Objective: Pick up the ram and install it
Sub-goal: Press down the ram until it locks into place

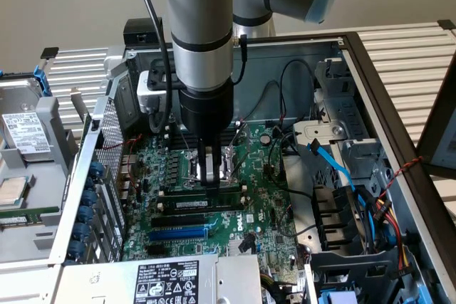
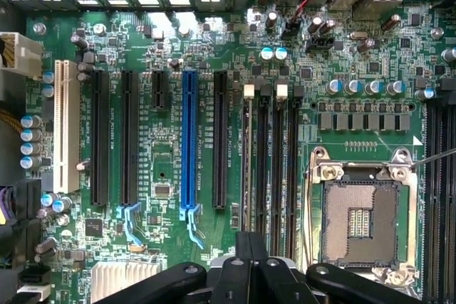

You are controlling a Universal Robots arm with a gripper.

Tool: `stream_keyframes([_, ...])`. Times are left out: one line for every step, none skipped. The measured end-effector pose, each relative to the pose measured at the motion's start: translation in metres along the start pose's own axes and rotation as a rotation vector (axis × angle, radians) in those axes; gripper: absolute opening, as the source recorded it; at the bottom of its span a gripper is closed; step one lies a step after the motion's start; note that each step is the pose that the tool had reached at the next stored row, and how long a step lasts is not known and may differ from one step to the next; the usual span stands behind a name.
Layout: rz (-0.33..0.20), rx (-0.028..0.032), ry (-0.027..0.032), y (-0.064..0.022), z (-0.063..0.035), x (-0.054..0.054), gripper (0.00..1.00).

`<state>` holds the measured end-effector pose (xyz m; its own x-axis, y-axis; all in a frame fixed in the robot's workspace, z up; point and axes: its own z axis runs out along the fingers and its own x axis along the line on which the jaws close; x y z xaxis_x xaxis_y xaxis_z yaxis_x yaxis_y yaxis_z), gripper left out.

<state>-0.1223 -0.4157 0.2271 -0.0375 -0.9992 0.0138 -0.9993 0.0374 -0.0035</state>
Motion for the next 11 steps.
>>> stream_keyframes([0.0, 0.0002, -0.0004, 0.0, 0.0002, 0.0, 0.11])
stream_keyframes([0.0, 0.0004, -0.001, -0.0001, 0.0004, 0.0, 0.11])
stream_keyframes([0.0, 0.001, -0.0019, 0.0, -0.001, 0.0, 0.11])
stream_keyframes([0.0, 0.0021, -0.0032, 0.0008, -0.0042, 0.0, 0.11])
stream_keyframes([0.0, 0.001, -0.0019, 0.0033, -0.0092, 0.0, 0.11])
stream_keyframes([0.0, 0.0005, -0.0012, 0.0076, -0.0134, 0.001, 0.11])
stream_keyframes([0.0, 0.0007, -0.0016, 0.0119, -0.0151, 0.001, 0.11])
stream_keyframes([0.0, 0.0006, -0.0014, 0.0161, -0.0156, 0.001, 0.11])
stream_keyframes([0.0, 0.0006, -0.0012, 0.0197, -0.0157, 0.001, 0.11])
stream_keyframes([0.0, 0.0006, -0.0012, 0.0234, -0.0157, 0.001, 0.11])
stream_keyframes([0.0, 0.0007, -0.0013, 0.0262, -0.0154, 0.001, 0.11])
